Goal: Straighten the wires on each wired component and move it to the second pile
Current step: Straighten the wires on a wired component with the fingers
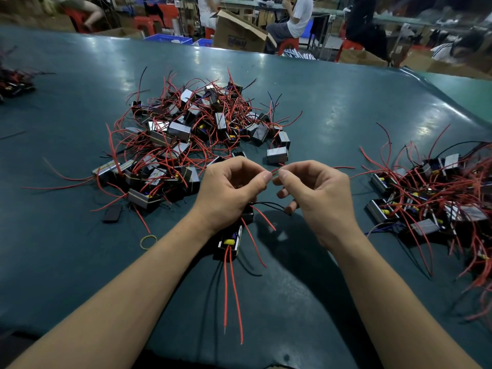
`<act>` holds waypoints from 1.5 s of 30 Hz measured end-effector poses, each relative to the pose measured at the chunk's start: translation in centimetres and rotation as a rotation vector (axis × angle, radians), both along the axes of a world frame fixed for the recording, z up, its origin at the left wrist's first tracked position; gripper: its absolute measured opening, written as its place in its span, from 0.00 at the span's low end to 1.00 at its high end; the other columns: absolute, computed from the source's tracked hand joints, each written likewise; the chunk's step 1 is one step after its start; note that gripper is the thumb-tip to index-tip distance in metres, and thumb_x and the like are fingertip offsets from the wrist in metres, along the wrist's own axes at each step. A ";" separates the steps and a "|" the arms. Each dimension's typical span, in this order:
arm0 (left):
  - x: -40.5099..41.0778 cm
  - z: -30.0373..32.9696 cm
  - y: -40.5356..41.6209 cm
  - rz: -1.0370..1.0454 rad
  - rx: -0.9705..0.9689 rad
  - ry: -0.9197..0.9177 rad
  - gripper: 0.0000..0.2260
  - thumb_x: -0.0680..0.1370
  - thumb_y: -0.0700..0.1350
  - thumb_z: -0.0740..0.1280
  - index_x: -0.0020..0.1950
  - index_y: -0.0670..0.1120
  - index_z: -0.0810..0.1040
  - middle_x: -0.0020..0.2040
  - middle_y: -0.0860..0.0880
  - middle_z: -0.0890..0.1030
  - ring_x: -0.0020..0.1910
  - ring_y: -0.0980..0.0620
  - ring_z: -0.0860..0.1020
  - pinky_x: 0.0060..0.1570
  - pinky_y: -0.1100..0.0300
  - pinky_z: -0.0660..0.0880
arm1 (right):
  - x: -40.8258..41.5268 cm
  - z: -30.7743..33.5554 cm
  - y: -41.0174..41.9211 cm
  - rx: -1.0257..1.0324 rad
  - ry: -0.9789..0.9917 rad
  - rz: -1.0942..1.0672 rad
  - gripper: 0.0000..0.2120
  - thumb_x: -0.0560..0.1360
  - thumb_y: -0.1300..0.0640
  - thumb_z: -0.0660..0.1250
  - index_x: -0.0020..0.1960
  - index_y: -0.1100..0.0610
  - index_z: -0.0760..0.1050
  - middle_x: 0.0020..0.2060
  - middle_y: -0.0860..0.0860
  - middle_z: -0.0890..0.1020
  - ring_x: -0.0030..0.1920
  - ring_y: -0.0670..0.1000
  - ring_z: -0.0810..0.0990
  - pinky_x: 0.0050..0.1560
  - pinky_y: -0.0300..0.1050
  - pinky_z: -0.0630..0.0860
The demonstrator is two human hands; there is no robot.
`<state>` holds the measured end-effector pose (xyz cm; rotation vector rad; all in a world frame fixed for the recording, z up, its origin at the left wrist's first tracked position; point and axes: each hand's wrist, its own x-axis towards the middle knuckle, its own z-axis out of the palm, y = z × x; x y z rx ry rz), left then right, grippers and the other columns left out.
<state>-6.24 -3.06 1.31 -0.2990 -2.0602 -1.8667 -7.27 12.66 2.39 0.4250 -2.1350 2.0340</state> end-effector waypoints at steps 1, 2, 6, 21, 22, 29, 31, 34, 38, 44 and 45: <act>0.0 0.0 0.0 -0.003 0.008 -0.009 0.02 0.75 0.36 0.72 0.44 0.38 0.82 0.35 0.43 0.81 0.31 0.52 0.77 0.32 0.63 0.75 | 0.0 -0.1 0.0 0.009 0.005 -0.013 0.05 0.75 0.63 0.71 0.41 0.55 0.81 0.35 0.51 0.85 0.32 0.49 0.82 0.25 0.39 0.74; -0.1 -0.1 0.0 -0.003 0.013 -0.016 0.02 0.75 0.36 0.72 0.44 0.37 0.82 0.35 0.44 0.82 0.32 0.53 0.78 0.33 0.64 0.75 | 0.0 -0.1 0.0 0.033 0.023 -0.034 0.05 0.75 0.62 0.71 0.41 0.54 0.81 0.35 0.51 0.84 0.33 0.50 0.82 0.26 0.40 0.74; -0.1 -0.3 -0.1 0.022 0.012 -0.025 0.01 0.75 0.36 0.72 0.44 0.40 0.83 0.36 0.38 0.82 0.34 0.47 0.77 0.36 0.56 0.74 | 0.2 -0.5 -0.3 0.272 0.278 -0.173 0.05 0.74 0.61 0.71 0.42 0.53 0.79 0.34 0.45 0.82 0.36 0.46 0.81 0.30 0.45 0.77; 0.1 -0.2 -0.3 -0.021 -0.079 0.044 0.01 0.74 0.33 0.72 0.43 0.37 0.83 0.37 0.40 0.82 0.34 0.40 0.78 0.36 0.51 0.75 | -0.1 -0.3 -0.1 0.044 0.176 0.031 0.10 0.74 0.67 0.71 0.44 0.53 0.81 0.36 0.49 0.83 0.38 0.50 0.83 0.33 0.43 0.80; 0.2 -0.2 -0.3 -0.028 -0.079 0.045 0.02 0.73 0.32 0.72 0.43 0.38 0.83 0.37 0.41 0.82 0.34 0.43 0.78 0.37 0.53 0.75 | -0.1 -0.1 0.0 0.019 0.129 0.058 0.09 0.74 0.68 0.70 0.44 0.54 0.81 0.36 0.49 0.84 0.37 0.50 0.83 0.33 0.42 0.79; 0.3 -0.4 0.0 0.005 -0.211 0.122 0.02 0.72 0.33 0.73 0.42 0.39 0.84 0.36 0.45 0.82 0.34 0.48 0.78 0.35 0.58 0.74 | -0.5 0.0 0.5 0.040 -0.188 0.130 0.07 0.77 0.66 0.66 0.40 0.60 0.78 0.30 0.50 0.81 0.31 0.47 0.79 0.28 0.40 0.76; 0.3 -0.3 -0.1 0.006 -0.247 0.141 0.03 0.72 0.33 0.73 0.42 0.40 0.84 0.36 0.46 0.82 0.34 0.52 0.78 0.36 0.61 0.73 | -0.6 -0.1 0.6 0.078 -0.207 0.123 0.10 0.78 0.65 0.65 0.38 0.59 0.77 0.28 0.49 0.79 0.28 0.46 0.76 0.25 0.38 0.72; 0.3 -0.3 -0.4 -0.016 -0.241 0.131 0.02 0.72 0.33 0.73 0.42 0.39 0.84 0.36 0.47 0.82 0.33 0.54 0.77 0.36 0.63 0.72 | -0.4 0.2 0.6 0.136 -0.176 0.135 0.12 0.78 0.65 0.63 0.36 0.57 0.74 0.26 0.49 0.76 0.26 0.46 0.72 0.23 0.36 0.66; 0.6 -0.2 -0.3 0.009 -0.327 0.199 0.02 0.72 0.33 0.73 0.42 0.39 0.84 0.35 0.47 0.81 0.33 0.52 0.77 0.36 0.62 0.72 | -0.3 0.7 0.2 0.121 -0.383 0.088 0.19 0.75 0.64 0.62 0.26 0.54 0.73 0.23 0.50 0.71 0.20 0.45 0.64 0.20 0.33 0.57; 0.5 -0.3 -0.2 0.059 -0.474 0.303 0.02 0.71 0.34 0.73 0.41 0.39 0.85 0.36 0.46 0.82 0.34 0.49 0.78 0.36 0.57 0.74 | 0.5 0.0 -0.7 0.488 -0.102 -0.242 0.15 0.71 0.57 0.67 0.27 0.57 0.71 0.20 0.50 0.71 0.23 0.49 0.67 0.24 0.43 0.64; 0.5 -0.3 -0.3 0.065 -0.470 0.296 0.02 0.71 0.35 0.73 0.41 0.40 0.85 0.36 0.46 0.82 0.34 0.49 0.78 0.36 0.58 0.74 | 0.6 -0.4 -0.9 0.627 0.102 -0.308 0.16 0.72 0.56 0.68 0.28 0.57 0.70 0.21 0.50 0.71 0.25 0.50 0.68 0.29 0.45 0.66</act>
